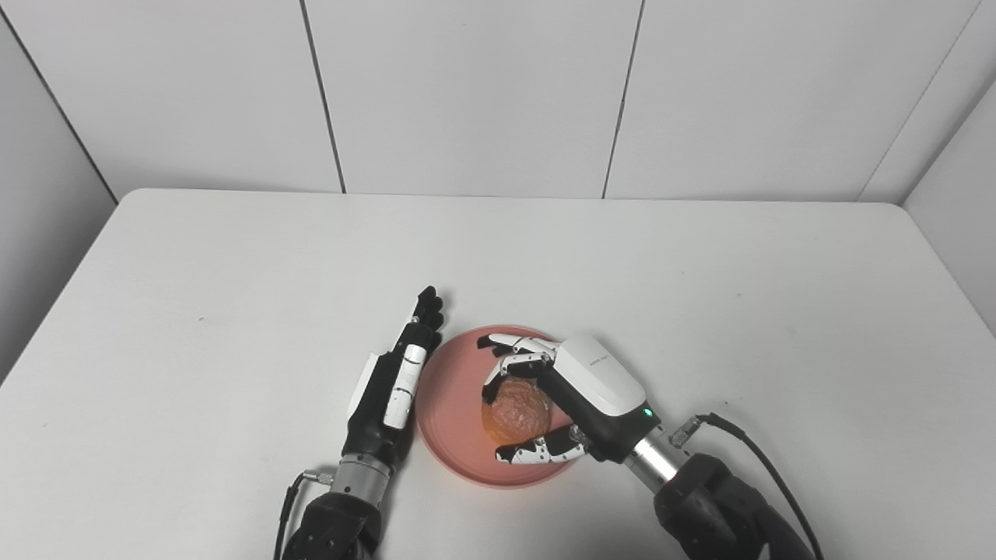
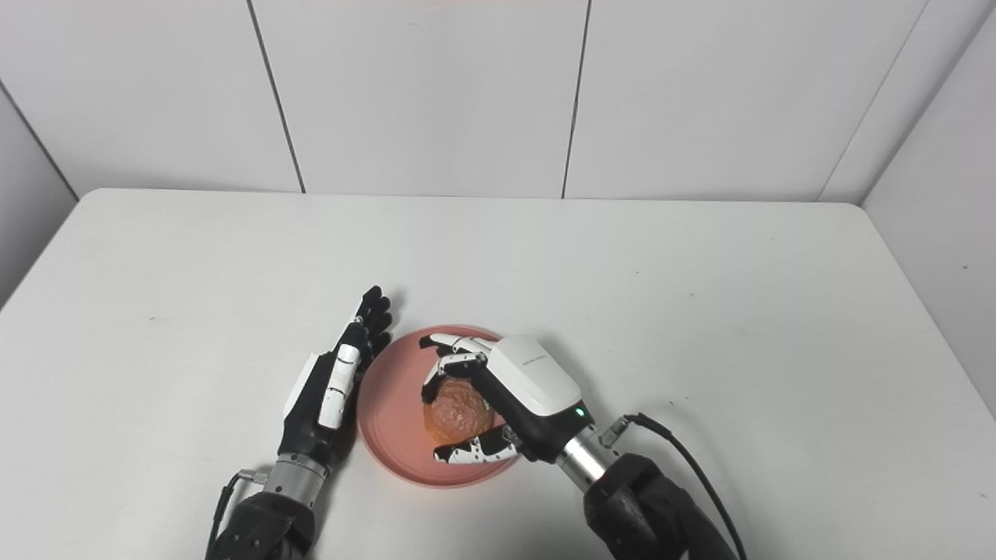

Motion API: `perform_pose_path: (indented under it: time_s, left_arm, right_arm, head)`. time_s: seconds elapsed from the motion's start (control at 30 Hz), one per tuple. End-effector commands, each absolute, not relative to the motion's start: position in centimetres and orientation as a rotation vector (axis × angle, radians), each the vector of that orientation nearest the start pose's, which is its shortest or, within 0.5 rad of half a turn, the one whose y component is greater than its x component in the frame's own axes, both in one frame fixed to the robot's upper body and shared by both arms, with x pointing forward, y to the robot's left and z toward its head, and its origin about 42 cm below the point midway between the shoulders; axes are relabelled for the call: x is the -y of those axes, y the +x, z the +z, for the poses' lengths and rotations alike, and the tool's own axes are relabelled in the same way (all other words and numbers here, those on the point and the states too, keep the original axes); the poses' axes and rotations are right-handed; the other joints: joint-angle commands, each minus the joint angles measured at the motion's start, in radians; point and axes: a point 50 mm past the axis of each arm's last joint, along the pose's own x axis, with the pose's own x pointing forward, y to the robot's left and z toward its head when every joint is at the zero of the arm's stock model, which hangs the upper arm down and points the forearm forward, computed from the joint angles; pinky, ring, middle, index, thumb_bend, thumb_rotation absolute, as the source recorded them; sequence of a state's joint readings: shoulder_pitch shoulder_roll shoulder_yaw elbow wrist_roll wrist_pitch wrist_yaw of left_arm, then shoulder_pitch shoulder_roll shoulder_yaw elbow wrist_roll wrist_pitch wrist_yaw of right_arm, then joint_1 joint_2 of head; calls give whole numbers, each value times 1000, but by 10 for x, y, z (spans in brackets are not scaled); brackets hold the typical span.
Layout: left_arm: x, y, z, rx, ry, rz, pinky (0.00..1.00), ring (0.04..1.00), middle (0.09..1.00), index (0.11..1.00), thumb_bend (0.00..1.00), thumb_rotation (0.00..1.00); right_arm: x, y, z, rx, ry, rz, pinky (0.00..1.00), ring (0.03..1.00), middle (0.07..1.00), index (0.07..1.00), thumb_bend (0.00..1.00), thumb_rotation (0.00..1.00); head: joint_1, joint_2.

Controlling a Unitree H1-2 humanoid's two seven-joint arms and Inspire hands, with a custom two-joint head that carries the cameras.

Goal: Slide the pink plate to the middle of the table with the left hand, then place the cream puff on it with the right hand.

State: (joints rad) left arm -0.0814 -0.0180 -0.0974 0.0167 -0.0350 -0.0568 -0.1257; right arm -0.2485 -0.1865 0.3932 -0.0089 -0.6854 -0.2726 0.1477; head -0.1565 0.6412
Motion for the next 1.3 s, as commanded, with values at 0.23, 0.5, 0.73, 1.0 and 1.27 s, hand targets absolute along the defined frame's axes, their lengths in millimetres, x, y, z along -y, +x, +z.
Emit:
perform_pose_path:
  time_s: [0.23,0.5,0.73,1.0,1.27]
  left_arm:
    - [-159,292,106,88,-46,-254,1000,1000,1000,1000,611,1000]
    - [-159,291,108,90,-49,-246,1000,1000,1000,1000,601,1000]
    - [-158,292,108,101,-66,-213,1000,1000,1000,1000,595,1000]
    - [-163,297,108,108,-48,-205,1000,1000,1000,1000,630,1000]
    - [-169,300,108,113,-38,-175,1000,1000,1000,1000,680,1000]
  right_arm:
    - [134,321,172,558,-873,599,817,898,930,878,504,344]
    - [138,317,173,612,-709,515,870,951,977,952,570,540]
    - [143,314,172,642,-611,397,858,958,1000,995,590,754]
    - [151,313,168,565,-429,287,906,978,1000,1000,596,845]
    - [154,314,161,416,-268,185,940,966,992,1000,604,963]
  head:
    - [17,-20]
    - [20,-12]
    - [18,-4]
    - [15,10]
    - [14,22]
